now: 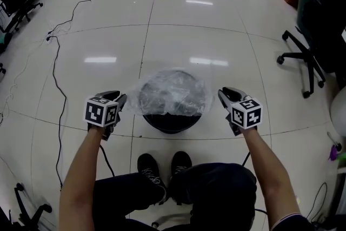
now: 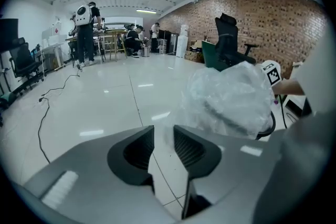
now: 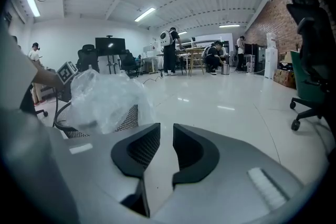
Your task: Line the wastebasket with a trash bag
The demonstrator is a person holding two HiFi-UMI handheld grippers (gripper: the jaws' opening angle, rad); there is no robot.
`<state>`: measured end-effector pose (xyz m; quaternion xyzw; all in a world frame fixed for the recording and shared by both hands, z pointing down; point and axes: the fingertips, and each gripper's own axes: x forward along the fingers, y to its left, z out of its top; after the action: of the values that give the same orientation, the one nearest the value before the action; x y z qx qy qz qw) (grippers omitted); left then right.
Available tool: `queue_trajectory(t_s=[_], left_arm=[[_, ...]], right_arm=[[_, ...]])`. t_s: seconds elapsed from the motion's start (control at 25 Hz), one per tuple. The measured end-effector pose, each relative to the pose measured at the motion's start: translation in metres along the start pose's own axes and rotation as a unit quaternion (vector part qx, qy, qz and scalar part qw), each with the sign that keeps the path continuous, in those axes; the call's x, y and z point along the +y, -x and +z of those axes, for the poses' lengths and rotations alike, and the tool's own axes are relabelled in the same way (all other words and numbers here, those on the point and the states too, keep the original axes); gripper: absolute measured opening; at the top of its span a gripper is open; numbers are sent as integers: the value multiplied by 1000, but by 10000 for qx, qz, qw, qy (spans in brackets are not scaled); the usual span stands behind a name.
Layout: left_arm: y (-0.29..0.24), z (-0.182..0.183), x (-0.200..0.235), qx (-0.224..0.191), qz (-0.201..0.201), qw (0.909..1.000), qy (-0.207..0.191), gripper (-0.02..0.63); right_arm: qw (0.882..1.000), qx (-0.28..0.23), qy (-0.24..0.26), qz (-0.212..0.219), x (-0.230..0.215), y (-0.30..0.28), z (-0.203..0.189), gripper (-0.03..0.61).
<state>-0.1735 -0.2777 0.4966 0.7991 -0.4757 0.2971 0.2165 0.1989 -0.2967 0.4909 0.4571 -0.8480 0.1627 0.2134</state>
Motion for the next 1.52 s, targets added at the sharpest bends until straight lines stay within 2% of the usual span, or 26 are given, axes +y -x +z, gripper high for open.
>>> queue_trajectory(t_s=[0.24,0.48,0.72,0.88,1.12,1.28,1.52], left_arm=[[21,15,3,-155,31,9999,-38,126],[34,25,2,-212,3,9997,-126,156],[39,63,-7,-569,-42,9982,-187,156],[27,90,-30,-697,-363,9964,-329,155],[-6,114,-60,-627,-813,9929,-603,155],[-23,121,-67,-531,-948,9920,-640,155],[-45,111,-77,-233,-1167,9906,-680,155]], right_arm=[[9998,-186,44,-91,-5,18,23,77],[9982,-517,286,44,9,20,76,77],[9966,-624,446,289,32,11,111,77],[9948,-429,672,635,57,-8,122,80],[9898,-71,871,1124,88,-43,125,117],[9864,210,944,1330,92,-61,117,127],[9798,548,1072,1597,99,-83,101,146]])
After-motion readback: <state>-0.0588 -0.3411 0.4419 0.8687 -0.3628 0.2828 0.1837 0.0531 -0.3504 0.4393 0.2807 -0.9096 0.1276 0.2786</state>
